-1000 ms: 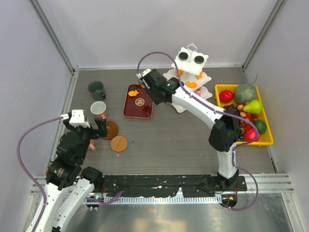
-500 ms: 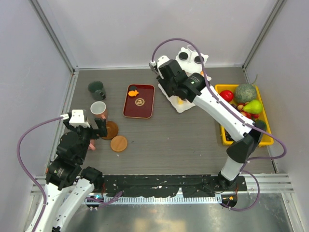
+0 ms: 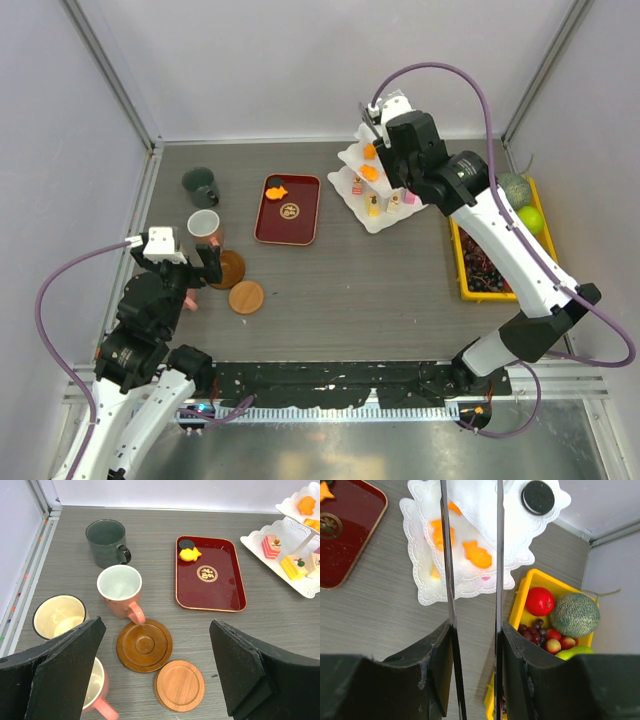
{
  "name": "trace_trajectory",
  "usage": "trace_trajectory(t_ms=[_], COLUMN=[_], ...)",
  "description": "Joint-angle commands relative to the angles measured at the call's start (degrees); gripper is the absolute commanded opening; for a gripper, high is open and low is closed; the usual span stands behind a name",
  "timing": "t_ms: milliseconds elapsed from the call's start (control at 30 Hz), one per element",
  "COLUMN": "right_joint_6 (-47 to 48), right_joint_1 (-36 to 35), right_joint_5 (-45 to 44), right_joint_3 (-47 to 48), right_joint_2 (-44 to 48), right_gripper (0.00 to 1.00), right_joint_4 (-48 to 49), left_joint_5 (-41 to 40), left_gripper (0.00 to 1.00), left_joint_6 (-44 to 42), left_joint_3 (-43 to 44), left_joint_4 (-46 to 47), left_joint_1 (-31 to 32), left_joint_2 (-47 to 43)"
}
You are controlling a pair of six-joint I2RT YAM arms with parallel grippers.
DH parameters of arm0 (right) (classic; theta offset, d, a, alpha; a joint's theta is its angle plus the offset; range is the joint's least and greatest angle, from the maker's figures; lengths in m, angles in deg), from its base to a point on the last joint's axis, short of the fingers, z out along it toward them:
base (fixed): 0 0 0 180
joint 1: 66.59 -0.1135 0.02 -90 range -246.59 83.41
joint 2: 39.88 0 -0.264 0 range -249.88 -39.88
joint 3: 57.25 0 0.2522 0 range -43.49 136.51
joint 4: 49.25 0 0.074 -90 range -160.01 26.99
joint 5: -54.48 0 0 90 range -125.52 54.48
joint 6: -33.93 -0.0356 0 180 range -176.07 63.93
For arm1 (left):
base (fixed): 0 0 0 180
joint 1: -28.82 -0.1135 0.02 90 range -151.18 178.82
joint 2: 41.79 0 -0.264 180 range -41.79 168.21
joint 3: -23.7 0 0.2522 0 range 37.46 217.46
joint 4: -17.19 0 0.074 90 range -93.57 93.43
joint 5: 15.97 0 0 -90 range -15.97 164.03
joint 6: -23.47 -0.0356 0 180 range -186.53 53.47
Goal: Serve the afternoon tea
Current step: Place the desert on the desert table.
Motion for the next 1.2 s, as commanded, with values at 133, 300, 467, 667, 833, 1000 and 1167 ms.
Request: trace_trajectory(t_ms=[133,300,467,667,833,1000,1167], right_joint_6=[-0.4,-0.5,-0.6,-0.6,-0.7,-0.5,-0.4], right_joint_1=[2.3,2.8,3.0,3.1,3.2,3.0,2.7], right_joint_5=[1.1,1.8,1.5,0.7,-0.1,0.2,0.8], right_joint_3=[-4.8,-6.1,-6.4,-6.5,-6.0,-5.1,-3.6], right_joint_2=[0.7,-0.4,-1.1,-1.3,-1.3,-0.6,0.5], right_gripper=[0.43,0.44,0.47,0.48,0.49,0.55,0.55], right_joint_4=[2.2,3.0,3.6,4.4,5.2,5.4,5.3], left_joint_5=[0.4,0.4,0.3,0.3,0.2,0.1,0.3], left_gripper=[0.99,0.99,0.99,0.99,0.99,0.99,0.99], left_joint_6=[-0.7,-0.7,-0.7,-0.7,-0.7,-0.7,-0.7], left_joint_3=[-0.1,-0.2,-0.1,-0.2,-0.2,-0.2,-0.2], left_joint_4=[2.8,2.8,2.7,2.8,2.8,2.6,2.6], left_joint_1=[0.1,0.1,0.1,0.2,0.1,0.1,0.1], left_joint_2=[0.6,0.6,0.6,0.5,0.5,0.4,0.5])
